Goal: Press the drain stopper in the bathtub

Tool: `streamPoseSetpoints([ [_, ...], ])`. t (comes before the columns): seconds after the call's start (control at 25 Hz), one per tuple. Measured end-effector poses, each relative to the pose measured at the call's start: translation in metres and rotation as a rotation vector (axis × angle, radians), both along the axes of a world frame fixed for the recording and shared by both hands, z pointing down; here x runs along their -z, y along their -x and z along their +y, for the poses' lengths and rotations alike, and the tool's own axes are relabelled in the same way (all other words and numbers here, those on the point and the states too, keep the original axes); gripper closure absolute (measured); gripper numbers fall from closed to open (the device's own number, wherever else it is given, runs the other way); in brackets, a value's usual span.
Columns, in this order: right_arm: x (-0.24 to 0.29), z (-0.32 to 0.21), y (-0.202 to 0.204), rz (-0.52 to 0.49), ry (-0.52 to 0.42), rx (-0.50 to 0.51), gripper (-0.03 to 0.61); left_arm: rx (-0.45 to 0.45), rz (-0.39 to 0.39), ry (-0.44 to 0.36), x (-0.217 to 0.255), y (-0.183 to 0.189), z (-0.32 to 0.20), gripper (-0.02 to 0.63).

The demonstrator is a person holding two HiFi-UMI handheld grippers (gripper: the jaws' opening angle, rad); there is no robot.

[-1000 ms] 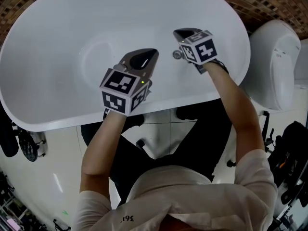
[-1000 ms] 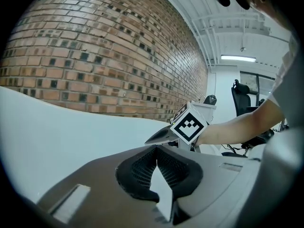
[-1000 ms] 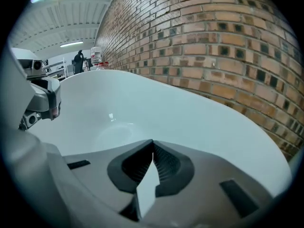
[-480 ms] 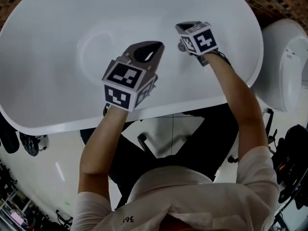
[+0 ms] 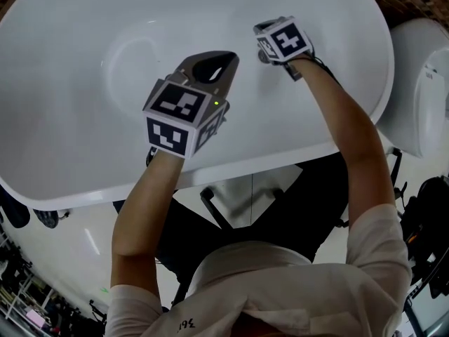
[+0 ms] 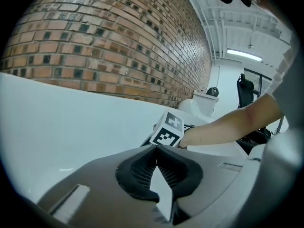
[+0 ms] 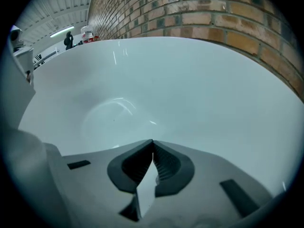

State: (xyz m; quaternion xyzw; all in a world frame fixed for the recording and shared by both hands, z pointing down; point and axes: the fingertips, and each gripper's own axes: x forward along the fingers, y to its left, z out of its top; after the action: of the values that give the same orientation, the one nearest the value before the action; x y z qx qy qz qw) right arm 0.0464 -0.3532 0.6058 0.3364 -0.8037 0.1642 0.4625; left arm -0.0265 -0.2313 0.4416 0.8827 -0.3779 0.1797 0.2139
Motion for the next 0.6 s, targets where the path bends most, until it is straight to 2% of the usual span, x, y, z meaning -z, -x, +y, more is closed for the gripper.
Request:
streamPoseSetpoints([
  [0.32,-0.063,-0.006,-0.017,0.099,0.116,0.01,0.563,-0.007,0.002,0.076,-0.019,-0.002,-0.006,0.609],
  [0.6,-0.116,-0.004,-0.042,0.115,0.239,-0.034,0.563,-0.039,-0.041,0.141,-0.035,-0.014,-0.018,0.609],
])
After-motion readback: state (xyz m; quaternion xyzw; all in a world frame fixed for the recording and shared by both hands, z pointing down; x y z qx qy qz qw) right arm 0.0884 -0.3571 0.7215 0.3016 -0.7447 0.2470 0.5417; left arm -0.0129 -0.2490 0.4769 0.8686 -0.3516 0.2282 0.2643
